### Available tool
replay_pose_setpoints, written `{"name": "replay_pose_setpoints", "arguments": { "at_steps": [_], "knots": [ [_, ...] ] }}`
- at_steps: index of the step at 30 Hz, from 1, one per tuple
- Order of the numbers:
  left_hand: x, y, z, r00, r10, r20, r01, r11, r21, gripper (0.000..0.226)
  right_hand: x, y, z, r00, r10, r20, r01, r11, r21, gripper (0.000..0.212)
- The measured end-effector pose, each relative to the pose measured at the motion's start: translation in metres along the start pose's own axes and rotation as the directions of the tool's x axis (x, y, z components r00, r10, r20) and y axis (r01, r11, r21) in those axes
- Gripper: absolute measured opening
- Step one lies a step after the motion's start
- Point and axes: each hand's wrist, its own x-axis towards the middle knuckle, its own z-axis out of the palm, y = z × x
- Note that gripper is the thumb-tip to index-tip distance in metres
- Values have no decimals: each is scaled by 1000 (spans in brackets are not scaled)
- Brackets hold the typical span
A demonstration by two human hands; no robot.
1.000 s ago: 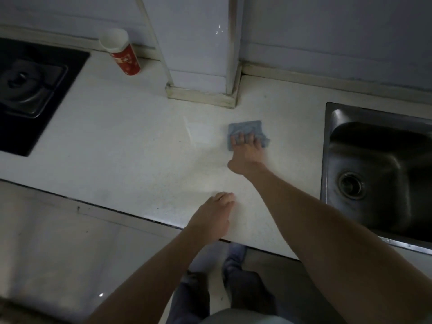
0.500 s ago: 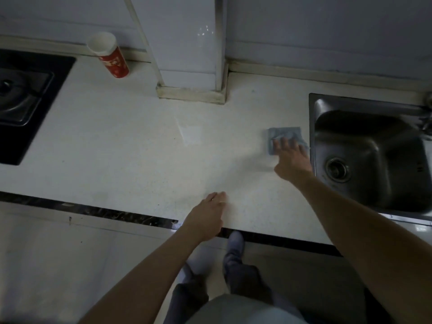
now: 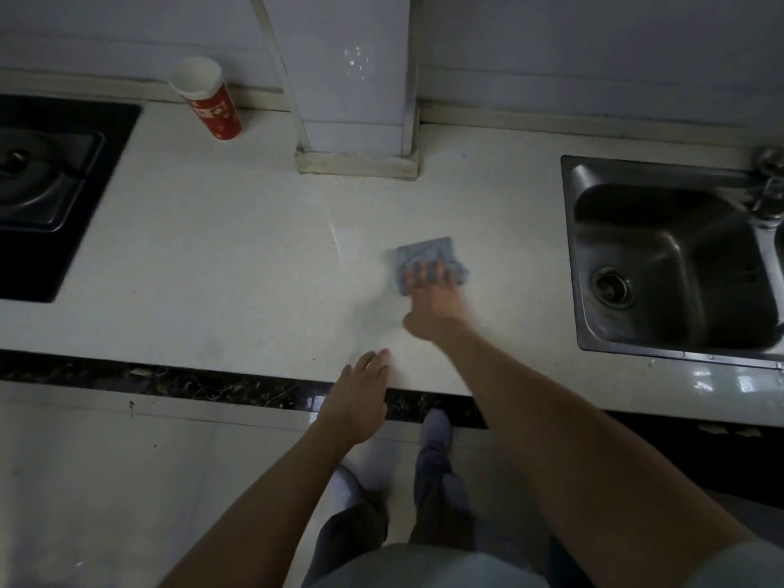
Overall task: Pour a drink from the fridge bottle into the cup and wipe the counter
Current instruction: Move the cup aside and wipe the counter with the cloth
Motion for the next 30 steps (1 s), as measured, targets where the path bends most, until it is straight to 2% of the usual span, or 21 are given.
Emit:
{"name": "replay_pose_setpoints", "arguments": {
  "at_steps": [3,7,10,14,16,19,22,26,30],
  "knots": [
    [-7,-3,4,999,-2,-32,0,999,-55,56,-7,-43,14,988,-149,30,152,981,-123,88],
    [-17,-8,5,1000,5,-29,-8,996,-87,52,-20,-14,19,989,-143,-27,135,971,-197,80],
    [-21,-14,5,999,45,-22,-47,997,-64,55,-41,45,21,996,63,-69,-68,995,-75,83],
    [-20,-18,7,996,86,-3,-86,996,-17,54,-73,135,20,931,363,-44,-365,931,-30,85],
    [-20,-19,9,996,93,5,-93,996,12,54,-83,151,20,888,459,8,-459,888,-9,84],
    [-21,-21,11,994,108,9,-108,994,24,54,-86,128,24,838,543,50,-545,838,34,81],
    [-26,-22,11,992,130,-8,-129,991,23,55,-79,79,27,867,497,38,-498,862,96,82],
    [-30,-25,13,989,140,-42,-141,990,-6,56,-74,2,34,969,247,2,-246,967,71,83],
    [-35,-34,18,992,103,-76,-102,995,21,62,-86,-43,58,996,76,-40,-76,997,6,79]
  ]
}}
